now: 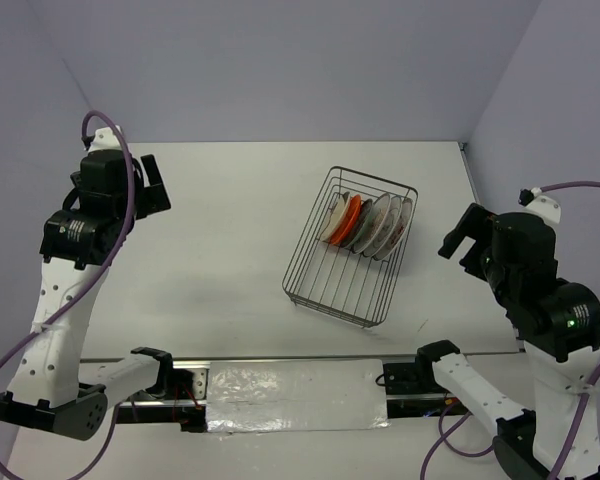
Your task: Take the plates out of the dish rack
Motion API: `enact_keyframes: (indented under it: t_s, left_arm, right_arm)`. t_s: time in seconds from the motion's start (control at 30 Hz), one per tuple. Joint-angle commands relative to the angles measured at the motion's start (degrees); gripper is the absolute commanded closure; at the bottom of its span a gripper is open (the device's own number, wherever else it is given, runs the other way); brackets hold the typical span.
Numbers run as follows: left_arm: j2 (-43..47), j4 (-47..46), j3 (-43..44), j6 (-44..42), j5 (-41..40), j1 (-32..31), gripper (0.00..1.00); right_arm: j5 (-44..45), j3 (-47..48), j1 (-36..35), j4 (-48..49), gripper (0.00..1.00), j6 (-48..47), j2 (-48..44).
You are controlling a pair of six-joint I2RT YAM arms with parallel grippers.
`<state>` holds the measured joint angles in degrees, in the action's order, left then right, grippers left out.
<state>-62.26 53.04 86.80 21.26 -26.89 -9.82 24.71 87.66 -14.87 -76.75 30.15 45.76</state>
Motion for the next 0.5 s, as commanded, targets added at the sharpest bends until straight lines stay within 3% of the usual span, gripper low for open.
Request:
enact_keyframes:
  t_s: [0.0,0.2,0.37,0.43,0.47]
  left_arm:
    - [0.38,-1.00,2.23,0.28,-2.11,-0.98,0.00]
    - [0.73,-1.79,1.35,0.19,-2.20,-2.22,0.00]
    - [1.18,-3.02,-2.50,2.12,3.23,-2.39,0.00]
    - [1.44,-3.55,-4.09,2.12,5.18,-2.39,0.01]
    - [1.70,-3.55,-5.67,2.30,5.10,-2.39,0.00]
  right_arm:
    - [1.05,0.06,-0.33,-0.16,0.00,1.75,1.17]
    - [1.04,0.50,-0.33,-0.59,0.00,5.44,5.12]
    - [5.96,0.32,-0.33,-1.12,0.03,7.99,16.08]
    - [5.62,0.67,-0.42,0.98,0.15,7.47,20.83]
    - [5.00,0.50,-0.33,3.34,0.30,7.12,21.99]
